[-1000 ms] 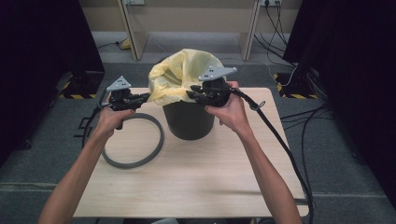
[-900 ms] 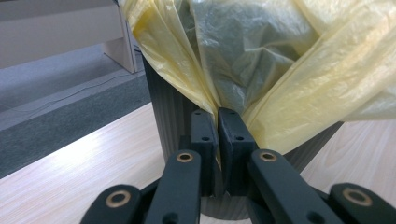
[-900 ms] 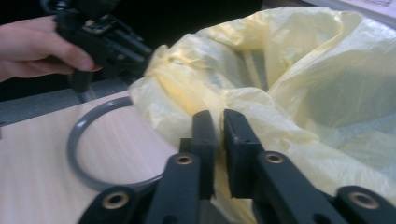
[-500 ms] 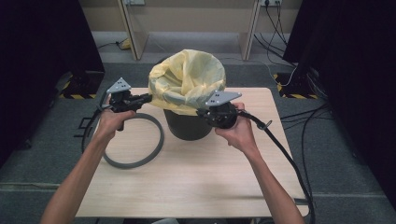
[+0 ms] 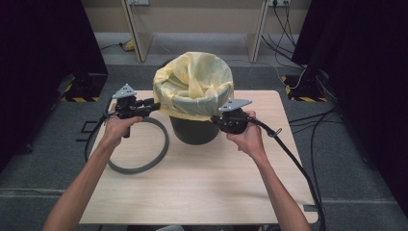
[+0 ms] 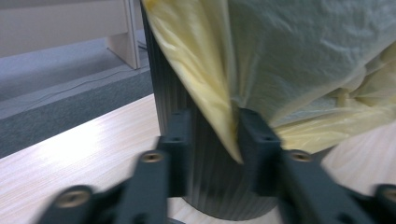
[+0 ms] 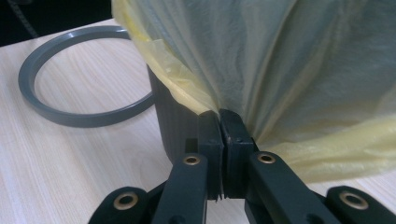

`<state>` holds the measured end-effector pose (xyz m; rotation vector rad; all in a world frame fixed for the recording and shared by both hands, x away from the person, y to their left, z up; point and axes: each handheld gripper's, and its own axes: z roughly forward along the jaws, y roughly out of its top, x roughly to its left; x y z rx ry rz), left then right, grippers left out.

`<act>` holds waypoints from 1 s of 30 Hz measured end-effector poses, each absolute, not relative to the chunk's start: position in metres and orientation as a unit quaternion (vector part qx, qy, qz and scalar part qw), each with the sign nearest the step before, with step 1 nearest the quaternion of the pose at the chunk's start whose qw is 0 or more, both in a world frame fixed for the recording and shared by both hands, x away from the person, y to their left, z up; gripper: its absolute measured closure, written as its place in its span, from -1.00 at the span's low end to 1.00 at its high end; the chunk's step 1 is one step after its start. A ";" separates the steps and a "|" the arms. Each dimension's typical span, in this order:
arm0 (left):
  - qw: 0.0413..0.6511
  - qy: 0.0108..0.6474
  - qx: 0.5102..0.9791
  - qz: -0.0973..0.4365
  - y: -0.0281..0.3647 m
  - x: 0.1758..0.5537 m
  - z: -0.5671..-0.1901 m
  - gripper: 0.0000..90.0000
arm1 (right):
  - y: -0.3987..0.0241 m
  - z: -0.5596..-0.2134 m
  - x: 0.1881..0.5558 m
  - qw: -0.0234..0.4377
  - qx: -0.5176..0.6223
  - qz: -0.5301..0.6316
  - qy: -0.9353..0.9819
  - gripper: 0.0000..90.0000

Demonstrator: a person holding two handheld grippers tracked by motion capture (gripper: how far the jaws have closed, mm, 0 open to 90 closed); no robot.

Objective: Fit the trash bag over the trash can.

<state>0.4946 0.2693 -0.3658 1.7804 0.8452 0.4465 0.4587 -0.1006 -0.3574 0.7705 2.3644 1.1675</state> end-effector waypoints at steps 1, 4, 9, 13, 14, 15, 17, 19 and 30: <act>0.535 0.354 0.743 0.189 0.272 0.492 -0.363 0.21 | -0.103 -0.357 0.459 0.198 0.279 0.418 0.842 0.98; 0.532 0.349 0.747 0.194 0.275 0.484 -0.353 -0.02 | -0.113 -0.358 0.462 0.203 0.288 0.416 0.838 0.98; 0.548 0.354 0.731 0.200 0.279 0.481 -0.331 -0.20 | -0.134 -0.360 0.476 0.206 0.320 0.413 0.828 0.98; 0.561 0.362 0.716 0.203 0.280 0.489 -0.313 -0.23 | -0.147 -0.360 0.489 0.202 0.336 0.422 0.818 0.98; 0.563 0.364 0.713 0.204 0.279 0.493 -0.308 -0.23 | -0.149 -0.360 0.492 0.201 0.341 0.422 0.816 0.98; 0.564 0.365 0.712 0.207 0.278 0.496 -0.304 -0.22 | -0.152 -0.360 0.495 0.202 0.344 0.423 0.814 0.98; 0.561 0.366 0.713 0.209 0.273 0.504 -0.297 -0.19 | -0.156 -0.359 0.501 0.205 0.349 0.422 0.811 0.98; 0.558 0.364 0.717 0.207 0.266 0.511 -0.291 -0.14 | -0.159 -0.357 0.507 0.207 0.354 0.421 0.809 0.98; 0.543 0.365 0.740 0.157 0.227 0.544 -0.279 -0.11 | -0.164 -0.356 0.521 0.206 0.364 0.422 0.805 0.97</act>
